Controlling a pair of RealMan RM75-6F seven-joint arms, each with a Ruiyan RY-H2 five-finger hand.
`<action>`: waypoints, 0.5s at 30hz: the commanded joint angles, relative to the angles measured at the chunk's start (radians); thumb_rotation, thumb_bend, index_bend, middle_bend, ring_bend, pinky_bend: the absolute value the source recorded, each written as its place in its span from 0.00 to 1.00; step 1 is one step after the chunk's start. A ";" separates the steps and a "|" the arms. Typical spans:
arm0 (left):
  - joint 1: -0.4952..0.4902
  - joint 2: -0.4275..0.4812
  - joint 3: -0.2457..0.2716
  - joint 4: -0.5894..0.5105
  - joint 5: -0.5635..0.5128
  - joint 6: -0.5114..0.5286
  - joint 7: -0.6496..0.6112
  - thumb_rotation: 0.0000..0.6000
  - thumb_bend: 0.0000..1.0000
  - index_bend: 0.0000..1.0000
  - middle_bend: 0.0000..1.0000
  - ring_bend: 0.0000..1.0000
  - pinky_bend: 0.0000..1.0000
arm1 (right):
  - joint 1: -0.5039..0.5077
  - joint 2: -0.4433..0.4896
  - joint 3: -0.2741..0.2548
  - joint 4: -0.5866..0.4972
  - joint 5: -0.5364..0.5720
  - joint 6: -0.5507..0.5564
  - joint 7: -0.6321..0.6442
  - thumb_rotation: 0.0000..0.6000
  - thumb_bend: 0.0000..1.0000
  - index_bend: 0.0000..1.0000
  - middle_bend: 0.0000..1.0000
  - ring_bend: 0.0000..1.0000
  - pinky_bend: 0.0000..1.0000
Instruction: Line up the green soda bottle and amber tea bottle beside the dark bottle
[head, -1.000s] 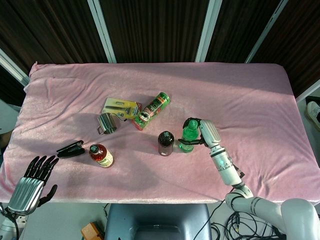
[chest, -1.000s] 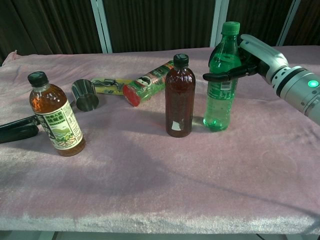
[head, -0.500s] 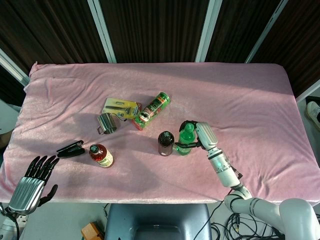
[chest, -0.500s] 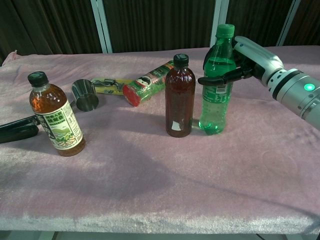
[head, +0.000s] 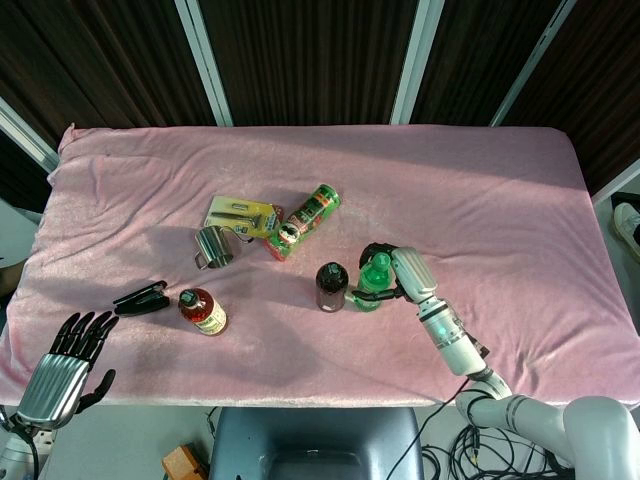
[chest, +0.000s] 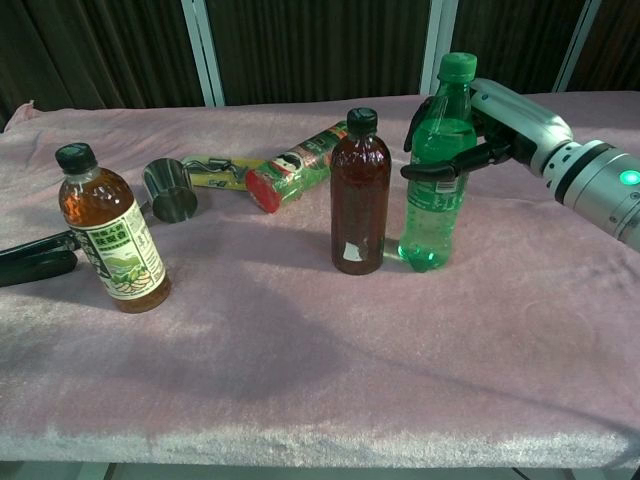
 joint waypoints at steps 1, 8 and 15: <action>0.000 0.003 0.000 -0.002 -0.004 -0.003 -0.001 1.00 0.39 0.00 0.05 0.00 0.00 | -0.019 0.028 -0.025 -0.014 -0.045 0.062 0.014 1.00 0.18 0.00 0.19 0.20 0.53; -0.002 0.004 0.000 -0.004 -0.005 -0.006 -0.004 1.00 0.39 0.00 0.05 0.00 0.00 | -0.065 0.089 -0.054 -0.089 -0.084 0.145 0.012 1.00 0.15 0.00 0.11 0.16 0.48; -0.063 0.019 0.007 0.041 0.023 -0.064 -0.236 1.00 0.39 0.00 0.01 0.00 0.01 | -0.206 0.183 -0.100 -0.141 -0.199 0.447 -0.166 1.00 0.12 0.00 0.01 0.09 0.41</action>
